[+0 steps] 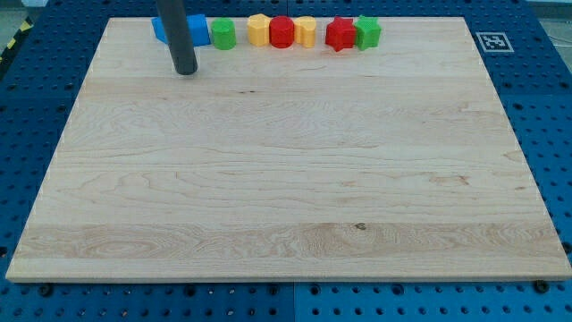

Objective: Move the arm to the top left corner of the board

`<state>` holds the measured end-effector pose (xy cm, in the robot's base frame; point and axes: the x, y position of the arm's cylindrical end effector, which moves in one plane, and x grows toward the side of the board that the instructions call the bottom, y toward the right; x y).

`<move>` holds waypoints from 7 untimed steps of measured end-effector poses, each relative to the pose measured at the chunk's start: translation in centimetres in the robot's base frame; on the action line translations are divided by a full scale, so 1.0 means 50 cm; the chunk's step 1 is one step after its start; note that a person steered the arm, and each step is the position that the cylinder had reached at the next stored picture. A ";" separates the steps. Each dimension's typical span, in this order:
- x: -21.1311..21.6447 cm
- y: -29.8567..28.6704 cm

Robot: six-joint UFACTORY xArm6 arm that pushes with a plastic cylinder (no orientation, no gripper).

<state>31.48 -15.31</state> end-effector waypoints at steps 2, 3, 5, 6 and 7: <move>0.003 0.000; 0.003 0.000; 0.010 -0.084; 0.008 -0.220; -0.081 -0.246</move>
